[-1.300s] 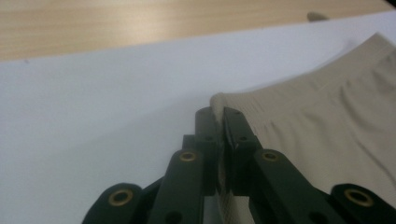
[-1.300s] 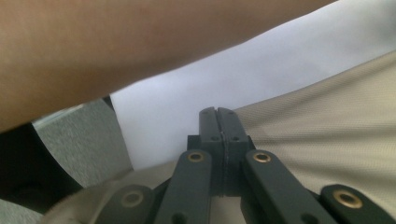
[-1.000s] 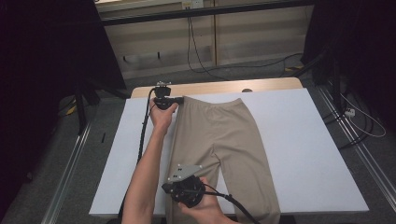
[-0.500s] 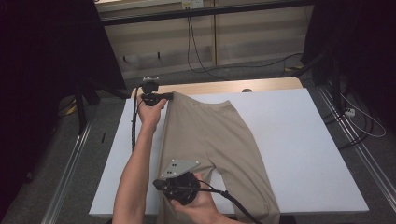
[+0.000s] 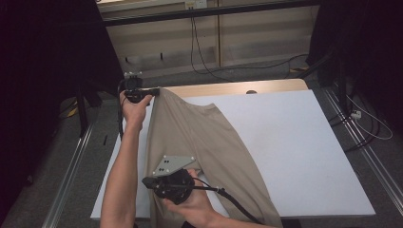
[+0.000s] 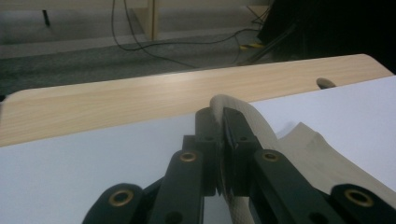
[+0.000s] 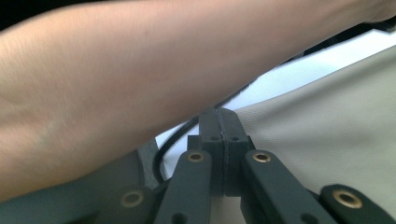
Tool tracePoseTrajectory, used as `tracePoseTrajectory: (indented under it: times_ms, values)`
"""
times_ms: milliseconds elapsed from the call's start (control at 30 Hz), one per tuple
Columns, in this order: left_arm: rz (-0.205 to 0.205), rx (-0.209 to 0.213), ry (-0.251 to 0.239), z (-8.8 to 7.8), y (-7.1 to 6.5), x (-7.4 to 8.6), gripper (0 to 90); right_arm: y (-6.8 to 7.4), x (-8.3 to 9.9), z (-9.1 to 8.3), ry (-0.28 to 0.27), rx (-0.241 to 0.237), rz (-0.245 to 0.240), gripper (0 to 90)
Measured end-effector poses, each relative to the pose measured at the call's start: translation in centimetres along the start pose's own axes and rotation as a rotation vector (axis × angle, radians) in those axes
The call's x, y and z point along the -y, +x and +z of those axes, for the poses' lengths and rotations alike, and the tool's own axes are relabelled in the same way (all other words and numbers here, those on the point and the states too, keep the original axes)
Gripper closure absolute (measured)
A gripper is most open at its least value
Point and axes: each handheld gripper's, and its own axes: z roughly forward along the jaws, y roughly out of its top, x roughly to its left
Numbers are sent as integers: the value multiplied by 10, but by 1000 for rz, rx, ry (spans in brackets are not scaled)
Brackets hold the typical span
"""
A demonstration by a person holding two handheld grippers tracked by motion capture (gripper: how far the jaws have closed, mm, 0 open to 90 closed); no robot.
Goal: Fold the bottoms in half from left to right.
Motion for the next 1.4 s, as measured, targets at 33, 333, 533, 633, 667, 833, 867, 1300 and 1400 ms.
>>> tracePoseTrajectory:
  times_ms: [33,333,533,633,667,833,867,1300,1400]
  values:
    - [2,-12,-3,-5,2,-1,860,0,0,0,0,0,0,900]
    - [0,-37,17,-4,10,8,859,3,4,0,3,-22,-3,900]
    - [25,-31,45,16,-3,13,859,-4,13,-12,12,-16,10,900]
    - [26,-19,50,26,-12,15,859,-10,19,-26,14,0,28,900]
    - [26,-19,50,26,-12,15,859,-11,21,-30,12,8,37,900]
    - [56,-8,59,35,-26,14,858,-17,34,-53,-10,55,46,900]
    - [57,-7,59,37,-29,13,858,-17,34,-53,-10,55,46,900]
    - [92,3,78,66,-57,21,857,-40,60,-95,-12,133,97,900]
    - [94,5,86,71,-62,22,857,-43,62,-100,-16,141,90,900]
